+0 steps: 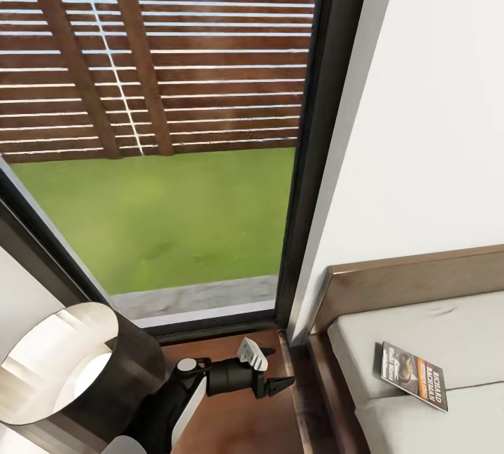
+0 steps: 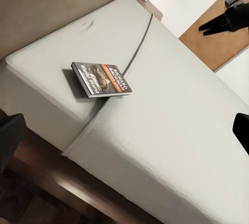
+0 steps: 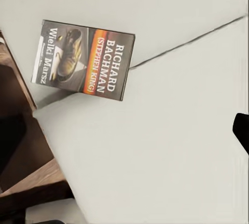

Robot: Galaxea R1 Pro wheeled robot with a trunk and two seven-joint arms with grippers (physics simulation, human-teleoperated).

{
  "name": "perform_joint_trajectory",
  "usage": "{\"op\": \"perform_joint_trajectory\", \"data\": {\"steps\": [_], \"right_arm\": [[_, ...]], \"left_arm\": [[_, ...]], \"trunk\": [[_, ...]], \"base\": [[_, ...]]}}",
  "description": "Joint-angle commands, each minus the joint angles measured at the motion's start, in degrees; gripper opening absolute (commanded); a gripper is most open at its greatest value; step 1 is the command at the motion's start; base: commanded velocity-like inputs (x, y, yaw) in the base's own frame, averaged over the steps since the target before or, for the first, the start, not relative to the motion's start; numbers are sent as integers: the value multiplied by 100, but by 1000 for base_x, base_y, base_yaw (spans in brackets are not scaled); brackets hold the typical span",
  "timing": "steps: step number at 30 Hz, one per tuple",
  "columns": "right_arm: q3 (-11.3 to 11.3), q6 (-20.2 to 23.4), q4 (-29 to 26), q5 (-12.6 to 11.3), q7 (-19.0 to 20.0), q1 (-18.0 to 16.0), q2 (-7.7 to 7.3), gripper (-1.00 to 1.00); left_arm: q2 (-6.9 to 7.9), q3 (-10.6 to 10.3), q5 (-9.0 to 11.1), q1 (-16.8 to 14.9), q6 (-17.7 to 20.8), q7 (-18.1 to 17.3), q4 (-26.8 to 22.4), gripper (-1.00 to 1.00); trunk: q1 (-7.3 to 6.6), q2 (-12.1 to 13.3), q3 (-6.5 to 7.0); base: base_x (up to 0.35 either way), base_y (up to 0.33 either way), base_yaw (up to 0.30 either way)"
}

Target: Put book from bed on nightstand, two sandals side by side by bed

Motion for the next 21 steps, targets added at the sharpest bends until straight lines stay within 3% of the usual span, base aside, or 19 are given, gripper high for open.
{"op": "perform_joint_trajectory", "data": {"steps": [1, 6, 21], "right_arm": [[-32, 61, -137, 52, 48, -8, 6, 100], [-32, 103, -556, 38, 47, -8, 9, 100], [-32, 58, -682, 42, 17, -8, 23, 100]], "left_arm": [[3, -12, 56, -4, 58, -11, 0, 100], [3, -13, 56, -4, 57, -11, 0, 100], [3, -7, 64, -4, 64, -11, 0, 100]], "trunk": [[1, -5, -6], [1, -5, -6], [1, -5, -6]], "base": [[0, 0, 0], [0, 0, 0], [0, 0, 0]]}}
